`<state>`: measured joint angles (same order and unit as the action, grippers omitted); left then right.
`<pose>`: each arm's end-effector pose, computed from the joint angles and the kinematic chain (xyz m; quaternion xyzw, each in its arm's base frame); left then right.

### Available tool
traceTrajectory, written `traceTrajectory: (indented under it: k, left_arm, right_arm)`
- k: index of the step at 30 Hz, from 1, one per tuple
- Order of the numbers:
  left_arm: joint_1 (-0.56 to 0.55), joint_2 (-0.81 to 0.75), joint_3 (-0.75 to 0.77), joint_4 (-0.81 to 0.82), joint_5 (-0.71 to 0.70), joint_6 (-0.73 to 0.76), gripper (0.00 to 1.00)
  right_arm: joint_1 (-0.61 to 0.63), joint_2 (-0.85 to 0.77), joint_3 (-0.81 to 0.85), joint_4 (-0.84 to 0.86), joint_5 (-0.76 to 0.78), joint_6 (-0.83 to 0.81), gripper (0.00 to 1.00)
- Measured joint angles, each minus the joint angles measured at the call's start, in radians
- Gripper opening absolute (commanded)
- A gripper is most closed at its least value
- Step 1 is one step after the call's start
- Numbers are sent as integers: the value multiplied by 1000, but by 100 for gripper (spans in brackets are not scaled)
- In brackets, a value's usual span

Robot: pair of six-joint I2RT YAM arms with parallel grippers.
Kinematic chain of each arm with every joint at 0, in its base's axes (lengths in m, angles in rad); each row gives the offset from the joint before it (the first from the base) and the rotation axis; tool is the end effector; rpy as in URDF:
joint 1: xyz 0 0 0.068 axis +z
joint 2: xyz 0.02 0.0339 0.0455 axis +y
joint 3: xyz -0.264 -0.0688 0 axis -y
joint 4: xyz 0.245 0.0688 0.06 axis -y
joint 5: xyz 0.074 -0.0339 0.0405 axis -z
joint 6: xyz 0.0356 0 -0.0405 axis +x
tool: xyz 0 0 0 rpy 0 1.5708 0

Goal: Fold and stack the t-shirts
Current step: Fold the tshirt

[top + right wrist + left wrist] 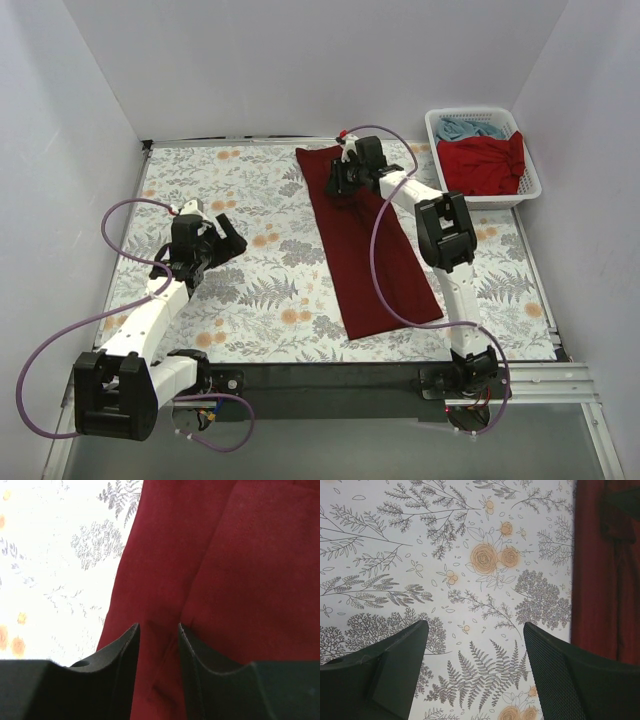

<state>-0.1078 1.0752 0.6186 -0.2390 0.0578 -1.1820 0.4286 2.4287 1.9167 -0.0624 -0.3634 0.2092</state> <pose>0.2234 -0.0262 0.2214 -0.4527 0.7842 -0.2755 0.3228 0.4975 0.2412 0.1602 -0.1804 0.8493 0.2981 0.3965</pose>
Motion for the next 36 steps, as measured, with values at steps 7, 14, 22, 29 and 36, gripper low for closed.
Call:
traceTrajectory:
  k: [7,14,22,29,36]
  left_arm:
    - [0,-32,-3,2,53,25,76]
    - [0,-90,-13,16,100,30,78]
    - [0,-90,-21,15,135,23,79]
    - [0,-101,-24,15,142,22,79]
    - [0,-124,-38,14,142,22,79]
  right_arm:
    - [35,-374,-343,-63,34,-36,42]
    - [118,-842,-777,-164,119,-45,38]
    - [394,-984,-1066,-377,235,25,28]
    - [520,-896,-1069,-418,251,106,23]
    - [671,-655,-808,-519,264,107,24]
